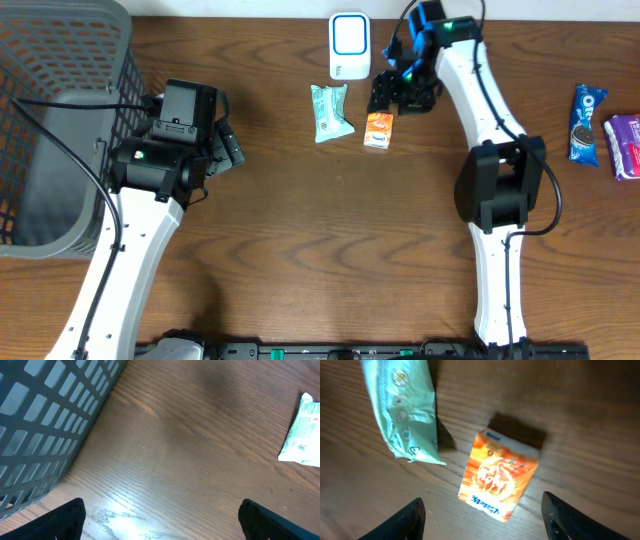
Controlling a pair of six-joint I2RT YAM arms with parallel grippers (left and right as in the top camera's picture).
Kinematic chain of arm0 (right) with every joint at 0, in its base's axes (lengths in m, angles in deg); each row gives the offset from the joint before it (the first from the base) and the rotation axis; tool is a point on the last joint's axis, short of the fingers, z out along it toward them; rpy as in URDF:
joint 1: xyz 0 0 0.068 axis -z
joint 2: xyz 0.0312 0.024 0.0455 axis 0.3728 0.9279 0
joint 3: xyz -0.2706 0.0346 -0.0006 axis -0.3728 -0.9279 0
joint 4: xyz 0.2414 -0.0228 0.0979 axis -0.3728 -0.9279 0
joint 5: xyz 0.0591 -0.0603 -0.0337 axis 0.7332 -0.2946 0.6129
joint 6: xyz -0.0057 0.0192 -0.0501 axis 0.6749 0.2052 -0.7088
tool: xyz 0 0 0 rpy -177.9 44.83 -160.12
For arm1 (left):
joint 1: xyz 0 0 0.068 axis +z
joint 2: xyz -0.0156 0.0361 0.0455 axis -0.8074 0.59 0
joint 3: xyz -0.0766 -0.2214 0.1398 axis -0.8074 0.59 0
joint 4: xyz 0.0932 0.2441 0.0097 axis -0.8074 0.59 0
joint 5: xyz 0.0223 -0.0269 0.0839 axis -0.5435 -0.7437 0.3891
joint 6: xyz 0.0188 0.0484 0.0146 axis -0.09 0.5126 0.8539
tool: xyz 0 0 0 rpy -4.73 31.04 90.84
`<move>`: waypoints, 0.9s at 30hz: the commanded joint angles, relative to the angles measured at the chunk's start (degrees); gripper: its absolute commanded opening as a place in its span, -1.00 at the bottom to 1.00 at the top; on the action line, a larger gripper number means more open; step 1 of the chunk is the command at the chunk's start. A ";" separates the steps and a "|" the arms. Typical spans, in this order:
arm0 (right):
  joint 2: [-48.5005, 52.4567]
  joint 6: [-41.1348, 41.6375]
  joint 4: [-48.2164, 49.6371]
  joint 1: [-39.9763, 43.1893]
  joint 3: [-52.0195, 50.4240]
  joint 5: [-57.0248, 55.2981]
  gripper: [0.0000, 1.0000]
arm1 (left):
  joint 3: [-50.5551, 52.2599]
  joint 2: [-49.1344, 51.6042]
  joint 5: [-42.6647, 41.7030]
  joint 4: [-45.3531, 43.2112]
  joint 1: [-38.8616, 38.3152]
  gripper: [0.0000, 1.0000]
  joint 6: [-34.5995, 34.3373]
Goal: Scan the item barcode
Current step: 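Grasp the orange packet with the right gripper and lift it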
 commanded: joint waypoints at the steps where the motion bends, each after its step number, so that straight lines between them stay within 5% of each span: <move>1: 0.13 4.33 -0.24 -0.33 -2.47 -2.91 0.37 | -0.11 0.11 -0.31 0.20 0.20 0.96 -0.48; 8: 0.13 6.34 5.92 -0.07 -11.13 -1.81 0.33 | -0.11 0.11 -0.33 0.20 0.20 0.96 -0.48; 12: 0.13 6.32 10.64 -0.15 -15.21 2.23 0.10 | -0.11 0.11 -0.31 0.20 0.20 0.96 -0.48; 14: 0.13 6.29 11.91 0.04 -15.91 3.26 -0.21 | -0.11 0.11 -0.31 0.20 0.20 0.96 -0.48; 17: 0.13 4.94 13.18 0.07 -15.96 9.03 -0.98 | -0.11 0.11 -0.31 0.20 0.20 0.96 -0.48; 21: -0.09 0.50 13.29 0.59 -15.93 21.66 -0.98 | -0.11 0.11 -0.31 0.20 0.20 0.95 -0.48; 27: -0.09 -15.65 11.69 3.34 -15.93 54.97 -0.98 | -0.11 0.11 -0.31 0.20 0.20 0.96 -0.48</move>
